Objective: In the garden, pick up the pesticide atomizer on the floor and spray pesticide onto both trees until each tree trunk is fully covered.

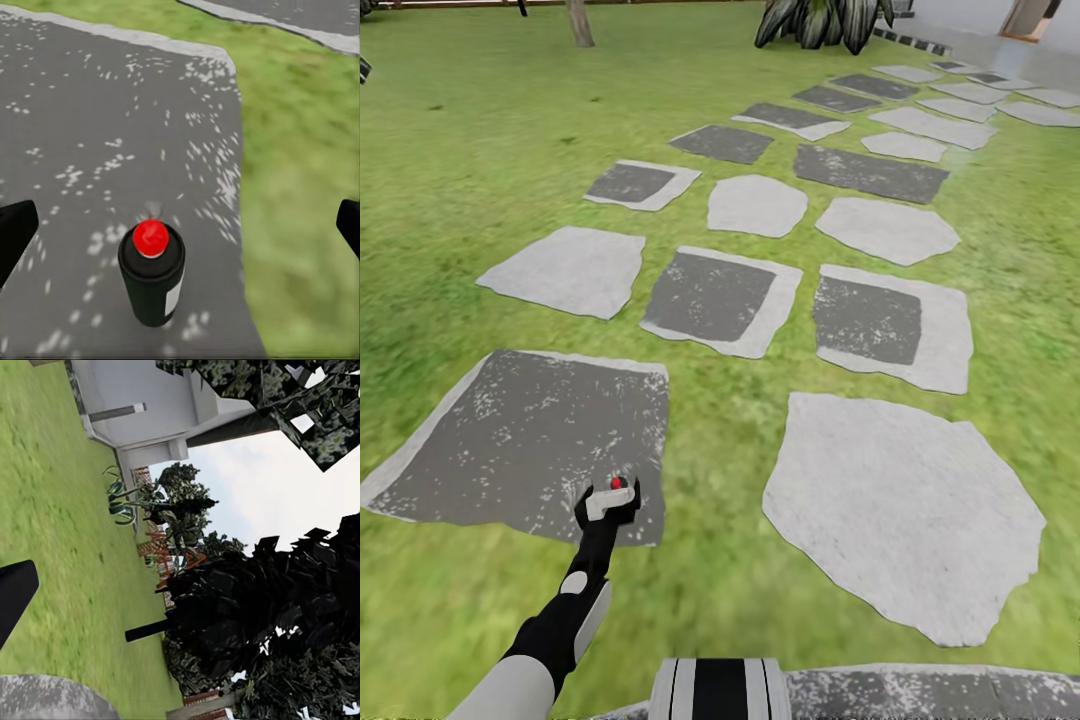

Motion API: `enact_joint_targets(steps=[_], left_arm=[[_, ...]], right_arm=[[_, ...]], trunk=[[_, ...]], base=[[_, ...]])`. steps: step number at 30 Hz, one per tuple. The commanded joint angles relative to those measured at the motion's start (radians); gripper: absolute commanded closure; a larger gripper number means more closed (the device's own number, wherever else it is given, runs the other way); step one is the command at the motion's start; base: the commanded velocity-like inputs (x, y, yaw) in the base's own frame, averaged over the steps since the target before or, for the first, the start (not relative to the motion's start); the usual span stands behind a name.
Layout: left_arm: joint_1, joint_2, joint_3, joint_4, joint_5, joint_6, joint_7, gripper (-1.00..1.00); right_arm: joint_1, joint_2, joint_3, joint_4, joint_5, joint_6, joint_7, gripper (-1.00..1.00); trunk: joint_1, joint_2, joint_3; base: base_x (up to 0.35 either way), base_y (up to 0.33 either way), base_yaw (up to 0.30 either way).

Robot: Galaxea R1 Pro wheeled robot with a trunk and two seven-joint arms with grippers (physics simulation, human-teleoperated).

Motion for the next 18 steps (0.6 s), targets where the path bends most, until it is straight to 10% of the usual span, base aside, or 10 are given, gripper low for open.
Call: enact_joint_targets(steps=[1,18], left_arm=[[0.0,-0.001,0.001,0.0,0.005,-0.003,-0.001,-1.0],[0.0,0.0,0.001,0.0,0.005,-0.003,-0.001,-1.0]], right_arm=[[-0.001,0.001,-0.007,0.002,0.01,-0.004,0.0,-1.0],[-0.001,0.013,-0.007,-0.001,0.01,-0.004,0.0,-1.0]], trunk=[[0.0,0.0,-0.004],[0.008,-0.004,-0.07]], base=[[0.0,0.0,0.0],[0.0,0.0,0.0]])
